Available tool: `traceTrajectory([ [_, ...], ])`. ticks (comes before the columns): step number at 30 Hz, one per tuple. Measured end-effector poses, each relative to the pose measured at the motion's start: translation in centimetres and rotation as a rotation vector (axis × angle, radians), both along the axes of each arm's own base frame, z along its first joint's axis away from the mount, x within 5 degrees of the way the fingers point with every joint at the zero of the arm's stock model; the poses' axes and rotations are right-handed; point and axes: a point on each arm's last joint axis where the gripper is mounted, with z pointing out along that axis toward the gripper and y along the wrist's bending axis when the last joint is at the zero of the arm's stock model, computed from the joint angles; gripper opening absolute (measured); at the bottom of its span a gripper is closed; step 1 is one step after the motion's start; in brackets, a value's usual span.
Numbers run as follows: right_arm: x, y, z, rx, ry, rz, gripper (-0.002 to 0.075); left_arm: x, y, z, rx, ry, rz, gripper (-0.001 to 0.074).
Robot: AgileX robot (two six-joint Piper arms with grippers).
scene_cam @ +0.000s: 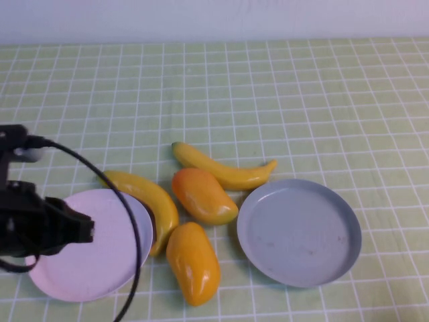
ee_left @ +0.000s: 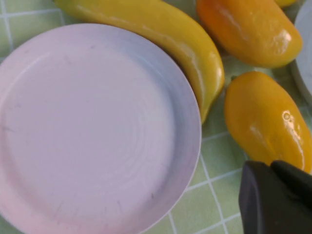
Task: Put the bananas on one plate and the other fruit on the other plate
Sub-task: Put one type of fruit in the left plate
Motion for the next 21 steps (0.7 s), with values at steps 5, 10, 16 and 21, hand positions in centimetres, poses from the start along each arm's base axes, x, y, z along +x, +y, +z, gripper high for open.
traceTrajectory([
  [5,0.0,0.0,0.0,0.000,0.000,0.000,-0.0015,1.5,-3.9,-1.0,0.072,0.069,-0.133,-0.0002],
  [10,0.0,0.0,0.0,0.000,0.000,0.000,-0.0015,2.4,-8.0,-1.4,0.160,0.106,-0.197,-0.0002],
  [16,0.0,0.0,0.0,0.000,0.000,0.000,-0.0015,2.2,-12.0,-1.3,0.263,0.162,-0.213,-0.0002],
  [21,0.0,0.0,0.0,0.000,0.000,0.000,-0.0015,1.5,-15.5,-1.6,0.319,0.164,-0.299,-0.0001],
])
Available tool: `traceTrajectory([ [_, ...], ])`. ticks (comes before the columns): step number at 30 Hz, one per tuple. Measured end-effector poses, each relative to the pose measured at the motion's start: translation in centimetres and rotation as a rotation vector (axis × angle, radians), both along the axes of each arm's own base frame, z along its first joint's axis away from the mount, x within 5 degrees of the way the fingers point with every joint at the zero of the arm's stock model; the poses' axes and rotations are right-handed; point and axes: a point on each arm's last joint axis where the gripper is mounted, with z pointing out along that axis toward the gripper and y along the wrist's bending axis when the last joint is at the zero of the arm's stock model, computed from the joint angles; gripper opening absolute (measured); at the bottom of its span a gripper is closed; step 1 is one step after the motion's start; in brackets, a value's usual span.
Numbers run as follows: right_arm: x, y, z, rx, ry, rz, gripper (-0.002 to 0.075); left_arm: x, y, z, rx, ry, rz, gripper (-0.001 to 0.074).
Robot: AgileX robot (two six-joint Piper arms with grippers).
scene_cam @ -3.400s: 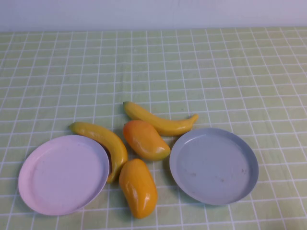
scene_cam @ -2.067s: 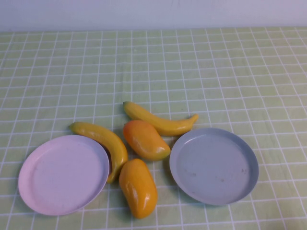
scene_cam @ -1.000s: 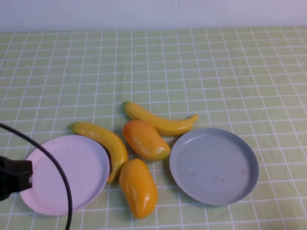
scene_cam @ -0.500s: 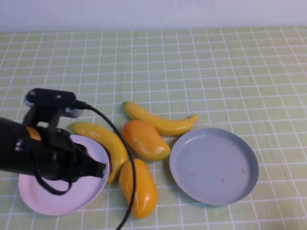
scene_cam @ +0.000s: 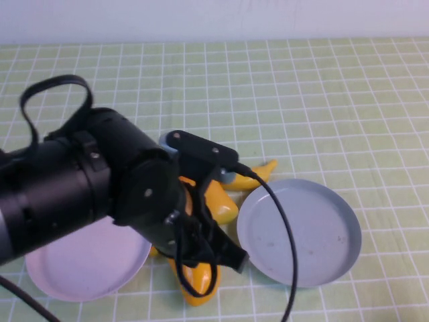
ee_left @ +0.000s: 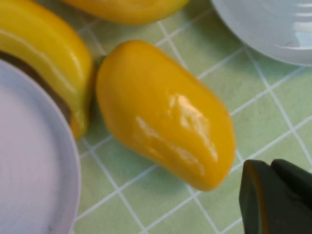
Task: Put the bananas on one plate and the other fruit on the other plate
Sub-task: Put one type of fruit in the left plate
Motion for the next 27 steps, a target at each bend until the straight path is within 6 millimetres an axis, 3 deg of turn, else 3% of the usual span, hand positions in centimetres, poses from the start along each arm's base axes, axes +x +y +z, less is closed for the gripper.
traceTrajectory([
  [2,0.0,0.0,0.0,0.000,0.000,0.000,-0.0015,-0.1,-1.0,-0.2,0.006,0.005,-0.024,0.0013],
  [5,0.0,0.0,0.0,0.000,0.000,0.000,-0.0015,0.5,-1.9,-0.7,0.027,0.006,-0.039,0.0104],
  [8,0.0,0.0,0.0,0.000,0.000,0.000,-0.0015,1.1,-2.4,-1.3,0.052,0.003,-0.045,0.0303],
  [11,0.0,0.0,0.0,0.000,0.000,0.000,-0.0015,1.5,-2.8,-1.7,0.057,0.013,-0.008,0.0559],
  [13,0.0,0.0,0.0,0.000,0.000,0.000,-0.0015,1.9,-3.0,-1.8,0.052,0.016,0.051,0.0637],
  [20,0.0,0.0,0.0,0.000,0.000,0.000,-0.0015,3.1,-3.7,-2.2,0.032,0.045,0.243,0.0668],
  [27,0.0,0.0,0.0,0.000,0.000,0.000,-0.0015,4.6,-2.4,-4.4,0.141,0.157,0.386,0.0668],
])
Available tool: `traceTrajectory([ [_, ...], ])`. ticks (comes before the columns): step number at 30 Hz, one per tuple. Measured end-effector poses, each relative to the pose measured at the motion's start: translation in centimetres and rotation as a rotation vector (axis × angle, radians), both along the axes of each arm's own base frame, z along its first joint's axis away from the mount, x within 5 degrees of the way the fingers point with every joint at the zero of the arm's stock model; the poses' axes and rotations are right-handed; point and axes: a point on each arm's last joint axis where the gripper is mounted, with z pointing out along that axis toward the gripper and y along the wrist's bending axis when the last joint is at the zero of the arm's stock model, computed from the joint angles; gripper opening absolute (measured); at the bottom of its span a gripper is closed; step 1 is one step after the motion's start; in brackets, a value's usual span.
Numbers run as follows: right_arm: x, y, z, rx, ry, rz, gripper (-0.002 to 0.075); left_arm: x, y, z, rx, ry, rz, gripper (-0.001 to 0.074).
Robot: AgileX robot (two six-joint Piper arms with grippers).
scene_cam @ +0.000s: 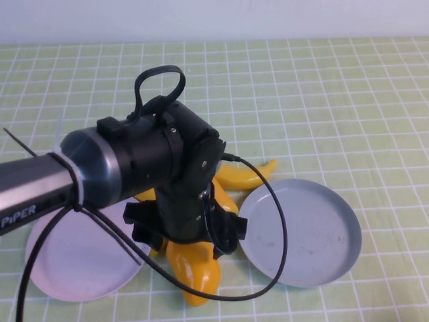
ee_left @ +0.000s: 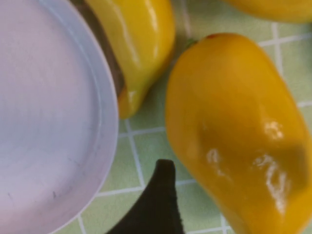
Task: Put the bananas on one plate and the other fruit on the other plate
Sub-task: Put one type of fruit in the left plate
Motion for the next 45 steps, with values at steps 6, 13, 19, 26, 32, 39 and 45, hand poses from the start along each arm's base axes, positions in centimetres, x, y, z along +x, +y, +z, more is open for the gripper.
traceTrajectory([
  [6,0.0,0.0,0.0,0.000,0.000,0.000,-0.0015,0.2,-0.2,-0.6,-0.015,0.024,0.042,0.0668],
  [13,0.0,0.0,0.0,0.000,0.000,0.000,-0.0015,0.6,-0.9,-1.2,-0.072,0.024,0.061,0.0668],
  [19,0.0,0.0,0.0,0.000,0.000,0.000,-0.0015,0.9,-0.7,-2.3,-0.036,0.060,0.078,0.0668],
  [26,0.0,0.0,0.0,0.000,0.000,0.000,-0.0015,1.1,-0.9,-3.4,-0.011,0.082,0.078,0.0668],
  [32,0.0,0.0,0.0,0.000,0.000,0.000,-0.0015,1.2,-1.0,-3.7,-0.010,0.078,0.028,0.0669],
  [39,0.0,0.0,0.0,0.000,0.000,0.000,-0.0015,1.3,-1.2,-4.0,-0.009,0.074,-0.019,0.0659],
  [45,0.0,0.0,0.0,0.000,0.000,0.000,-0.0015,1.4,-1.3,-4.6,0.003,0.083,-0.041,0.0620],
])
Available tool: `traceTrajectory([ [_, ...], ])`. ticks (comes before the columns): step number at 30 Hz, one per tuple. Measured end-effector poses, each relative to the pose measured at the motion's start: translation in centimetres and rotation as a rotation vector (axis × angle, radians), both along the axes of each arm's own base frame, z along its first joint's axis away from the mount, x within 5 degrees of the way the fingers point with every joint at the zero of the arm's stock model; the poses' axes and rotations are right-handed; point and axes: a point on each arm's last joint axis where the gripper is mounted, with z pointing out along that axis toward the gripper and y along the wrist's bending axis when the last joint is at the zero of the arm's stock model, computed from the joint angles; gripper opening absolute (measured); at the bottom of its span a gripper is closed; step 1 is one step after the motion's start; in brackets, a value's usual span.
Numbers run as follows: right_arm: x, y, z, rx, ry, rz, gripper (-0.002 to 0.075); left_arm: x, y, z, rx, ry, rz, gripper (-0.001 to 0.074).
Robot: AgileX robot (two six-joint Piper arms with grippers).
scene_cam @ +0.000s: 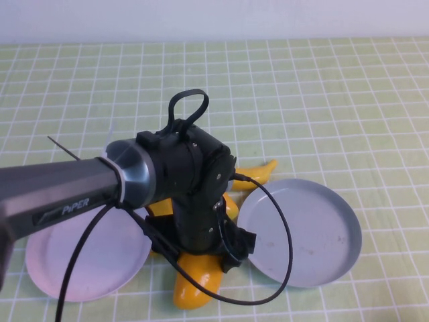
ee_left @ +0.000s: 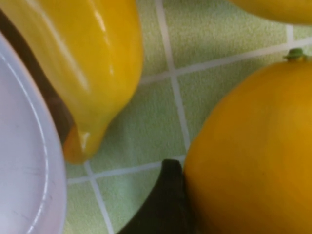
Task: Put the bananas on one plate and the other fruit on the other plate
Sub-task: Put one type of fruit in the left plate
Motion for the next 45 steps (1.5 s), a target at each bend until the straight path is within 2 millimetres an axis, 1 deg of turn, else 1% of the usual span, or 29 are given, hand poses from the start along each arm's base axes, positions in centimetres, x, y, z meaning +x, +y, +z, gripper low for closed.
traceTrajectory([
  [3,0.0,0.0,0.0,0.000,0.000,0.000,-0.0015,0.1,0.0,0.0,0.007,-0.008,-0.022,0.0549],
  [10,0.0,0.0,0.0,0.000,0.000,0.000,-0.0015,0.2,0.1,0.2,0.017,-0.028,-0.123,0.0547],
  [12,0.0,0.0,0.0,0.000,0.000,0.000,-0.0015,0.1,0.3,1.1,0.006,-0.052,-0.140,0.0547],
  [13,0.0,0.0,0.0,0.000,0.000,0.000,-0.0015,0.0,0.4,1.9,-0.005,-0.072,-0.152,0.0547],
  [16,0.0,0.0,0.0,0.000,0.000,0.000,-0.0015,-0.6,1.2,5.2,-0.046,-0.151,-0.208,0.0547],
  [18,0.0,0.0,0.0,0.000,0.000,0.000,-0.0015,-0.7,2.3,7.1,-0.062,-0.182,-0.209,0.0547],
  [19,0.0,0.0,0.0,0.000,0.000,0.000,-0.0015,-0.6,3.2,7.9,-0.064,-0.191,-0.191,0.0547],
  [21,0.0,0.0,0.0,0.000,0.000,0.000,-0.0015,0.2,5.5,8.9,-0.048,-0.189,-0.147,0.0547],
  [23,0.0,0.0,0.0,0.000,0.000,0.000,-0.0015,1.3,8.3,9.4,-0.011,-0.175,-0.110,0.0547],
  [27,0.0,0.0,0.0,0.000,0.000,0.000,-0.0015,2.6,13.3,8.3,0.071,-0.136,-0.054,0.0547],
  [29,0.0,0.0,0.0,0.000,0.000,0.000,-0.0015,2.7,14.7,7.6,0.099,-0.116,-0.042,0.0547],
  [31,0.0,0.0,0.0,0.000,0.000,0.000,-0.0015,2.6,15.8,6.2,0.115,-0.094,-0.051,0.0547],
  [35,0.0,0.0,0.0,0.000,0.000,0.000,-0.0015,2.3,16.4,4.6,0.100,-0.095,-0.080,0.0547],
  [38,0.0,0.0,0.0,0.000,0.000,0.000,-0.0015,2.4,16.5,4.2,0.081,-0.112,-0.077,0.0547],
  [39,0.0,0.0,0.0,0.000,0.000,0.000,-0.0015,2.5,16.5,4.2,0.077,-0.120,-0.076,0.0563],
  [41,0.0,0.0,0.0,0.000,0.000,0.000,-0.0015,2.7,16.5,4.2,0.069,-0.138,-0.076,0.0631],
  [42,0.0,0.0,0.0,0.000,0.000,0.000,-0.0015,2.7,16.4,4.2,0.066,-0.143,-0.072,0.0649],
  [43,0.0,0.0,0.0,0.000,0.000,0.000,-0.0015,2.8,16.4,4.2,0.061,-0.151,-0.063,0.0664],
  [45,0.0,0.0,0.0,0.000,0.000,0.000,-0.0015,2.9,16.4,4.3,0.057,-0.162,-0.053,0.0668],
])
